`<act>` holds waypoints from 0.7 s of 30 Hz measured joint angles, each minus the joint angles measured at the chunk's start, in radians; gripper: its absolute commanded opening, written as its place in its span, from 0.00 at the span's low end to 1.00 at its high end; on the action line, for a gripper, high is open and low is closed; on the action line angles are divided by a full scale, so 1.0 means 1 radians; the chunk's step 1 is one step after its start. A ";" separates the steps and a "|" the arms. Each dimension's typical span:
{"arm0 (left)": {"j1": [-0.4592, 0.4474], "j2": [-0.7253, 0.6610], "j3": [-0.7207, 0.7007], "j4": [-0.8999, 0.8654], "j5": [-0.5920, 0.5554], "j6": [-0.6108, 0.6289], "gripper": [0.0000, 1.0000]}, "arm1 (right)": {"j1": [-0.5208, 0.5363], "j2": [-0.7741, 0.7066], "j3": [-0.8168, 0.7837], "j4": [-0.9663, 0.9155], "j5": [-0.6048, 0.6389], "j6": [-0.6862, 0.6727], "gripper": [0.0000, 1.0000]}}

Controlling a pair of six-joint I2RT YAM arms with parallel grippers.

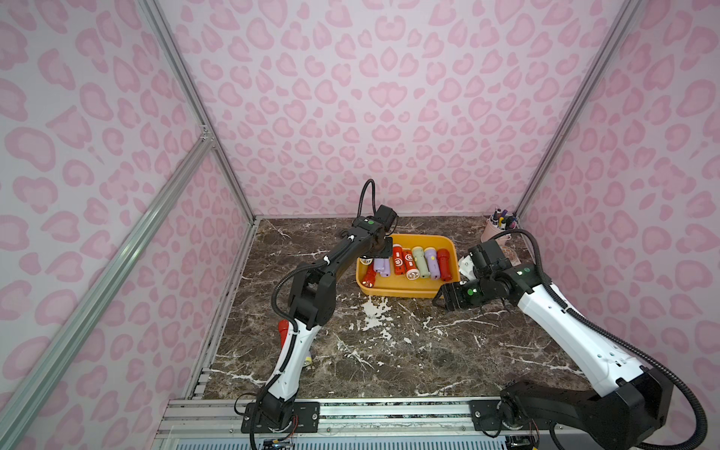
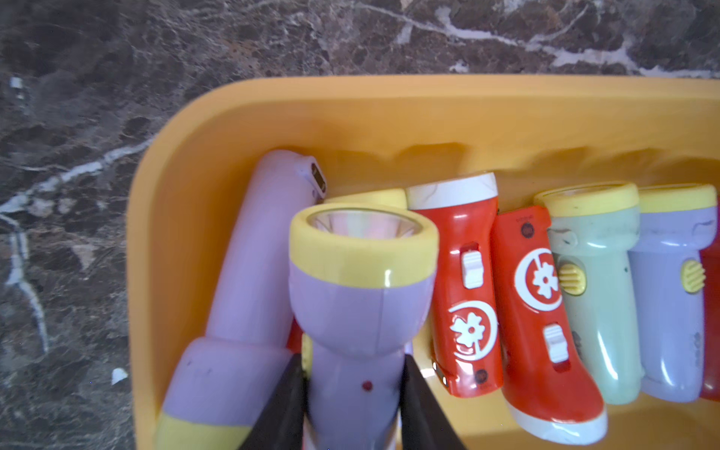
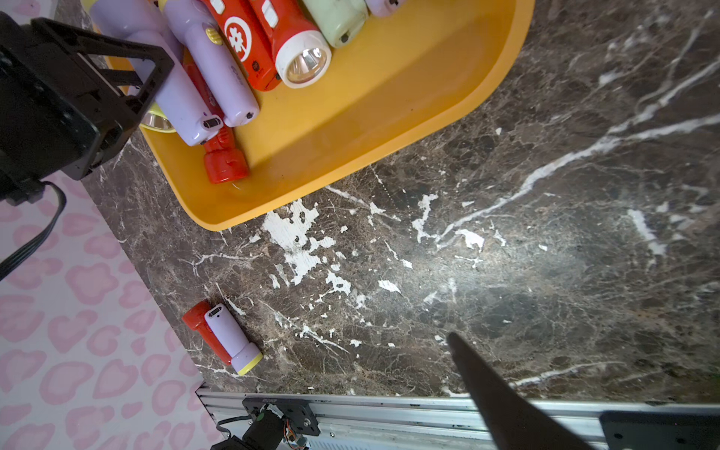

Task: Put the flashlights into the storage boxes
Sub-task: Place the flashlight at the storage box.

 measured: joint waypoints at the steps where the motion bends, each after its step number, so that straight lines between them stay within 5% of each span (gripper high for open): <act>1: 0.002 0.006 0.000 0.000 0.005 0.002 0.32 | -0.002 0.009 0.003 0.000 0.000 0.000 0.74; 11: 0.018 0.016 0.006 0.002 0.048 0.018 0.55 | -0.003 0.068 0.047 0.001 -0.008 0.004 0.74; 21: 0.022 -0.117 0.001 0.002 0.053 0.030 0.60 | -0.002 0.052 0.045 0.001 -0.016 0.018 0.74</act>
